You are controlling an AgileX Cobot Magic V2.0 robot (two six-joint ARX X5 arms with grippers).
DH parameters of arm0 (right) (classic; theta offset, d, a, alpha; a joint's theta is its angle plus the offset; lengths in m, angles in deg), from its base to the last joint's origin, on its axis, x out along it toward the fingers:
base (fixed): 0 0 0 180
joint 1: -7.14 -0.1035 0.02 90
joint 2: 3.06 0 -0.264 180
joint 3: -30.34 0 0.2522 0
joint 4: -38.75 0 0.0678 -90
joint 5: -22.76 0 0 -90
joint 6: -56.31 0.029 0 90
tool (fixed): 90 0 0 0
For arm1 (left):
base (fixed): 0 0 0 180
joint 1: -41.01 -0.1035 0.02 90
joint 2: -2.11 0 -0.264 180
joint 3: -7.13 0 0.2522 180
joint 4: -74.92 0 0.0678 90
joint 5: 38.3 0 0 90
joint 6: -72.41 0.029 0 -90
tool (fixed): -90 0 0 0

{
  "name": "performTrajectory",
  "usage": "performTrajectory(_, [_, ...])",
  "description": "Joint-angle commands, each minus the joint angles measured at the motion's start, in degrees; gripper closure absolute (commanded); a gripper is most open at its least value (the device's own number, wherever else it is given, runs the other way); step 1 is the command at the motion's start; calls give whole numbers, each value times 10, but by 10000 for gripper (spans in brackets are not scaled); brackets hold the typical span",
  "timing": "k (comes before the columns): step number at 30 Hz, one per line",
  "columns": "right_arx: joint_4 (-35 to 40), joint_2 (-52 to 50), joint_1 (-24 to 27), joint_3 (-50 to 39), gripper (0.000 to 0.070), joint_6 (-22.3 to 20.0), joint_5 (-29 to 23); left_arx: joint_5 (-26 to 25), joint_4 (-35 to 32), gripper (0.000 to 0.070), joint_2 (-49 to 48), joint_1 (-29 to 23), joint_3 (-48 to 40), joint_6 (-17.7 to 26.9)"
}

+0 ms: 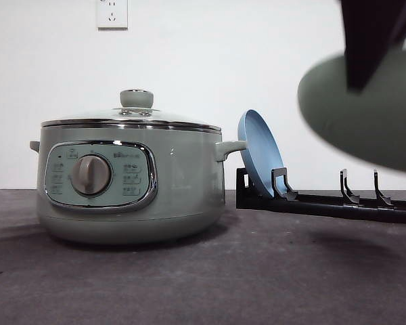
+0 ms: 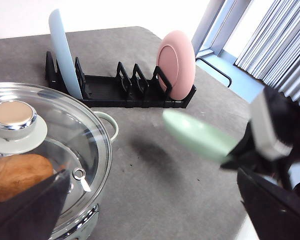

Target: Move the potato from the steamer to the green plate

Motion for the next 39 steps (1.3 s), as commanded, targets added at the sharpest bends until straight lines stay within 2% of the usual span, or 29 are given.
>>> performTrajectory(1, [41, 7, -15, -23, 695, 25, -5, -5, -4, 0, 3, 3, 11, -1])
performTrajectory(4, [97, 14, -25, -71, 695, 34, -4, -5, -5, 0, 3, 3, 11, -1])
performTrajectory(9, [136, 40, -30, -111, 695, 54, -5, -5, -4, 0, 3, 3, 11, -1])
performTrajectory(19, [171, 128, -35, -120, 695, 53, -18, -5, -4, 0, 3, 3, 11, -1])
performTrajectory(27, [199, 181, -60, -120, 676, 53, -15, -5, -4, 0, 3, 3, 11, -1])
performTrajectory(29, [203, 177, -63, -116, 583, 53, -12, -5, -4, 0, 3, 3, 11, -1])
performTrajectory(34, [198, 152, -55, -95, 185, 50, 55, -5, -4, 0, 3, 3, 11, -1])
performTrajectory(36, [190, 137, -48, -81, 99, 50, 88, -5, -4, 0, 3, 3, 11, -1])
performTrajectory(39, [165, 113, -33, -53, 45, 47, 125, -5, -4, 0, 3, 3, 11, -1])
